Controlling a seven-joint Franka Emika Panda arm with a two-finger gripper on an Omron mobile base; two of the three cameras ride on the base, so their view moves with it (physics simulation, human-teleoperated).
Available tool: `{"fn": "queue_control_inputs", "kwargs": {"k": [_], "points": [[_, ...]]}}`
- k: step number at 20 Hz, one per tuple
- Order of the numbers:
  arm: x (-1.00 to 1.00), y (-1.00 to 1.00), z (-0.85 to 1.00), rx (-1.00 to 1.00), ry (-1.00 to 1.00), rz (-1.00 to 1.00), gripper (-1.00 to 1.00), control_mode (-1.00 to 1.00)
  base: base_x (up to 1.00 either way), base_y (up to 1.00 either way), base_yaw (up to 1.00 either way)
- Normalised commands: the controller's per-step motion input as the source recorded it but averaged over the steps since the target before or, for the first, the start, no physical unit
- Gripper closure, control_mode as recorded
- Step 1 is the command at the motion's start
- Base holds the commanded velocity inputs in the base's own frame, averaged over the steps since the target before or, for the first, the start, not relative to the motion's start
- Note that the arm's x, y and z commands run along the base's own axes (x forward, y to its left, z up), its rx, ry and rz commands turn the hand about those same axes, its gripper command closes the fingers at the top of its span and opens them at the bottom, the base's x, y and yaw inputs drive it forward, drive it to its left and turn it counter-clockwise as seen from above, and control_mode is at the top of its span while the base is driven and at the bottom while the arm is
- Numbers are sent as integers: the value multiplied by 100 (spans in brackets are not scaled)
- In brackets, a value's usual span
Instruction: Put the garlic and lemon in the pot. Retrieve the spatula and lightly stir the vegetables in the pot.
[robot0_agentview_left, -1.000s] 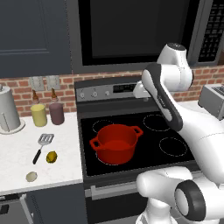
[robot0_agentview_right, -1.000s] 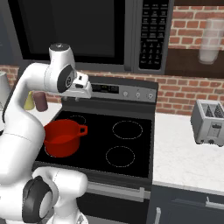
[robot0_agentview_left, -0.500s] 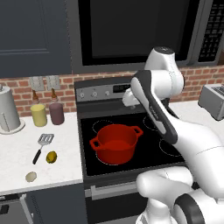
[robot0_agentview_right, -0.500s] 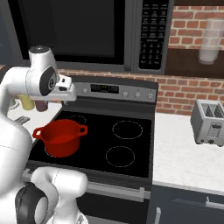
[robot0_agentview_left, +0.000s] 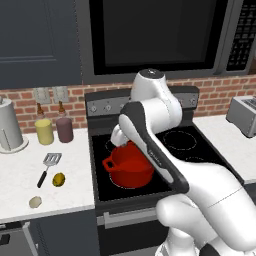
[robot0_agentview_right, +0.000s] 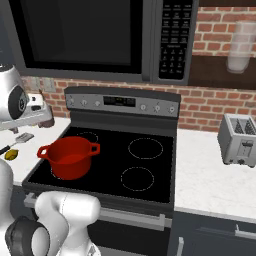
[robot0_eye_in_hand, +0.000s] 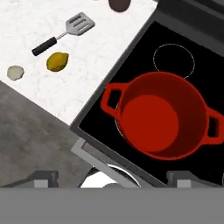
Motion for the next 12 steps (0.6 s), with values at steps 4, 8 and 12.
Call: {"fn": "queue_control_inputs", "kwargs": {"k": [4,8,12], "points": [[-30,100,-12,-8,0,26,-100,-100,0,0,0],[-11,90,-28,-1,1,15,-100,-100,0,0,0],[-15,69,-24,-1,5,16,-100,-100,0,0,0]]}}
